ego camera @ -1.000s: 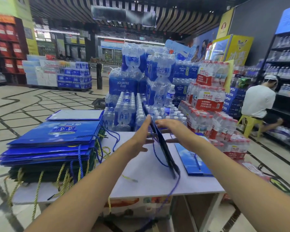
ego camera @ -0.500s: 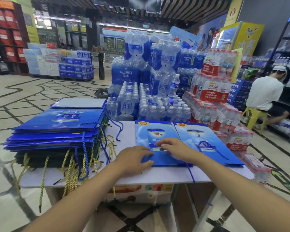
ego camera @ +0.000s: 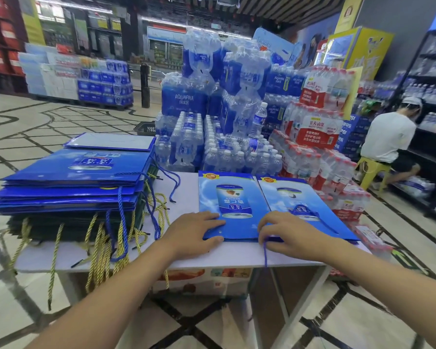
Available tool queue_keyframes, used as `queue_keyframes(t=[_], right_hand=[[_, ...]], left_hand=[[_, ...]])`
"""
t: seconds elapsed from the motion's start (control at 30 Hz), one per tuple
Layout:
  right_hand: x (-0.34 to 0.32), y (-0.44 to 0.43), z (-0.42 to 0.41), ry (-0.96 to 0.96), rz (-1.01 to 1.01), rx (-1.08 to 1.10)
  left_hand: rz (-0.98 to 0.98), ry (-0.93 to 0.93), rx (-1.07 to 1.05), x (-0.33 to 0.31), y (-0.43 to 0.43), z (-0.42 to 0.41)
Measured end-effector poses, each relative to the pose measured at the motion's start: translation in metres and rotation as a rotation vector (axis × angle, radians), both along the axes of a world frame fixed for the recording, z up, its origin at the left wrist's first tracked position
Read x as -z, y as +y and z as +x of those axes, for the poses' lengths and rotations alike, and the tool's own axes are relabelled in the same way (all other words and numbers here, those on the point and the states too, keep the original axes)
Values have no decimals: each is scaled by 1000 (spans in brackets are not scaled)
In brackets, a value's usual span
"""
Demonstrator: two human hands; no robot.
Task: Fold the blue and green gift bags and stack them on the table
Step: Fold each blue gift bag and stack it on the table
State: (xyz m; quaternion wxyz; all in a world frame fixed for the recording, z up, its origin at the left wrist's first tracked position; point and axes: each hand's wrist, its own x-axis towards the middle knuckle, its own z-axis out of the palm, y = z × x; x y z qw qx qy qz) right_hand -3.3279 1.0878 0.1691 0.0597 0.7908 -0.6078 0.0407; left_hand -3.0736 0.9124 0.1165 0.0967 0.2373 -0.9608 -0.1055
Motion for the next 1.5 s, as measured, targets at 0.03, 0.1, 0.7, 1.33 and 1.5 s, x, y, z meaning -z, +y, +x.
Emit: queue_keyframes(t=[0.03,0.1,0.7,1.33,1.5], right_hand=[[-4,-2,10,-162,43,83],[-17,-10,31,-460,120,224],[-146,-106,76,-1099,158,361],[-30,-88,51,-424,283,308],[-27,-90,59,-319,289,239]], left_hand=[[-6,-3,1,-1,1,0],[-9,-7,-3,-2,2,1],[-19,-22,1,-2,4,3],[-56,-41,10,4,0,1],[-56,-69,18,6,-1,0]])
